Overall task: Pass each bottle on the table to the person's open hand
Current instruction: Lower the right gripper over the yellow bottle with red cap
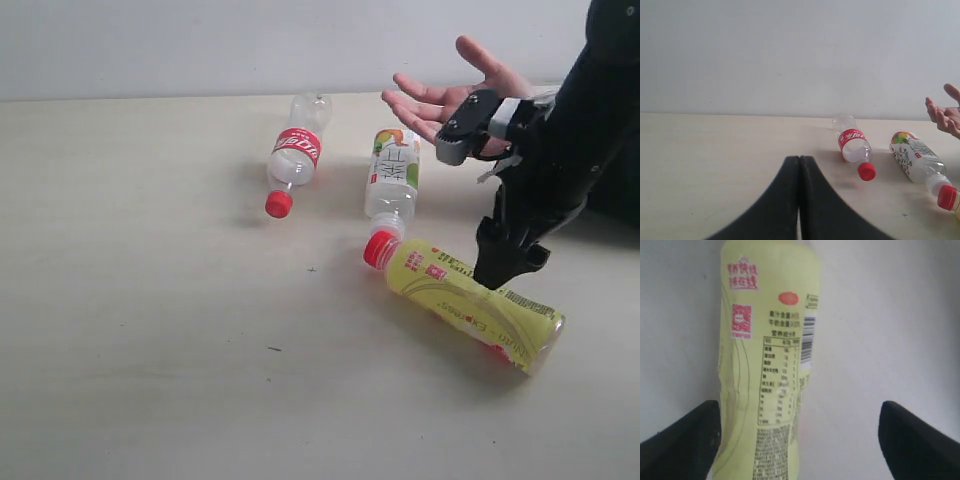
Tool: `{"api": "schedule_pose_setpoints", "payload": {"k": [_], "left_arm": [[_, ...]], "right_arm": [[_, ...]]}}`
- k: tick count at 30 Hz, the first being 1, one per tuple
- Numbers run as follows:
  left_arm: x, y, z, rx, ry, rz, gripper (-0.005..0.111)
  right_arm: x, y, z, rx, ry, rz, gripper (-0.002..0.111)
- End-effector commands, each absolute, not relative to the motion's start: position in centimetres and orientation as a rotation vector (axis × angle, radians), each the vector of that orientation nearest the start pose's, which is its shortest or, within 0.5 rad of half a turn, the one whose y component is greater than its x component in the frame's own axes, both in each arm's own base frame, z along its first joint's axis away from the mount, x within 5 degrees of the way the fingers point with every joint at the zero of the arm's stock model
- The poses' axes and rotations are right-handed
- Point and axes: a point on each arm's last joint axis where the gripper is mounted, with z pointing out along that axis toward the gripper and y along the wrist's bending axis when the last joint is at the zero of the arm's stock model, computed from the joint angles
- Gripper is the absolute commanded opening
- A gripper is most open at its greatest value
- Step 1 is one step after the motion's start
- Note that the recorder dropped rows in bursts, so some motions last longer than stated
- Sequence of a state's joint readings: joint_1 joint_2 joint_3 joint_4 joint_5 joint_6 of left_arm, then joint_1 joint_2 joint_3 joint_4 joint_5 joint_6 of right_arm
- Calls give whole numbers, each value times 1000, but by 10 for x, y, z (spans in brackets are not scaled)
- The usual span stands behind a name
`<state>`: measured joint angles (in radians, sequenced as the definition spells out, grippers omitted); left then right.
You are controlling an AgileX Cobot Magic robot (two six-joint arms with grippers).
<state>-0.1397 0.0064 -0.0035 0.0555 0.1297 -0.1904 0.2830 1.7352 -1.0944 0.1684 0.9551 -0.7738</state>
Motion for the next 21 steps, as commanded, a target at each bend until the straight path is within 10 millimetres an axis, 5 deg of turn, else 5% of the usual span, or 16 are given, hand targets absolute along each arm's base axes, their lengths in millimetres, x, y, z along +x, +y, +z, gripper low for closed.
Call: {"api": "schedule_pose_setpoints", "payload": {"k": [1, 21], "left_arm": [[56, -7, 202, -8, 1612, -213, 0], [56, -7, 202, -8, 1612, -213, 0]], "right_arm": [[302, 123, 181, -1534, 2602, 93, 81], [304, 135, 135, -1587, 2709, 128, 81]]}}
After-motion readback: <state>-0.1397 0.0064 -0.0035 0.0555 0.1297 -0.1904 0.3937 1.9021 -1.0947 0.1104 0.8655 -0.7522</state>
